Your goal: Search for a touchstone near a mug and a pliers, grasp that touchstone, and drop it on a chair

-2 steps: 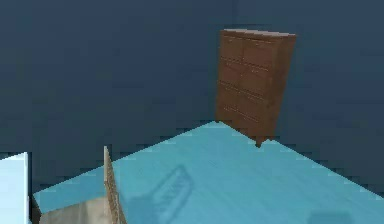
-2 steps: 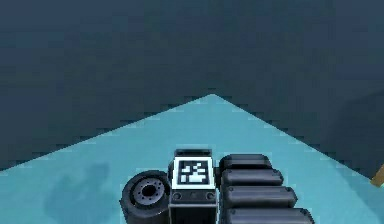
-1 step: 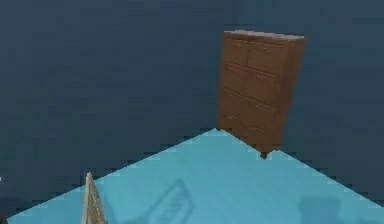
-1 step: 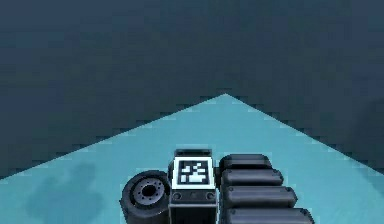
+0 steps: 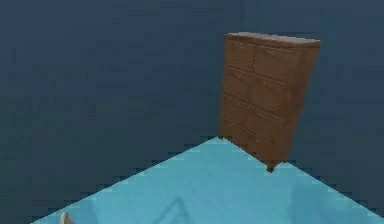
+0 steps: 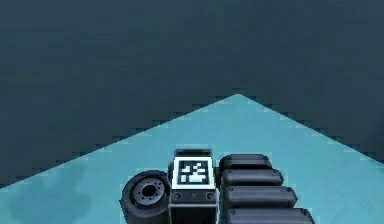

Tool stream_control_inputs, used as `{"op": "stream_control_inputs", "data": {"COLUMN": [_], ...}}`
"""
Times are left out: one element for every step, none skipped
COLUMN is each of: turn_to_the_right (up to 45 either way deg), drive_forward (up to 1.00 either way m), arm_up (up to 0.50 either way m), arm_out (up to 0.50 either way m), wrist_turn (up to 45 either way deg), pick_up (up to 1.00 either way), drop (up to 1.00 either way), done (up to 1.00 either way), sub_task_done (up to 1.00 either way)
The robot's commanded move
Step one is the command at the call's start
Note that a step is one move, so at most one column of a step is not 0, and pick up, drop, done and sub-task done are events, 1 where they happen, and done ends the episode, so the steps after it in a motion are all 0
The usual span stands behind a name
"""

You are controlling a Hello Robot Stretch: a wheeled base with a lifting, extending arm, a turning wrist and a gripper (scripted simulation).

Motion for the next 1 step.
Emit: {"op": "stream_control_inputs", "data": {"turn_to_the_right": [45.0], "drive_forward": [0.0], "arm_up": [0.0], "arm_out": [0.0], "wrist_turn": [0.0], "pick_up": [0.0], "drop": [0.0], "done": [0.0], "sub_task_done": [0.0]}}
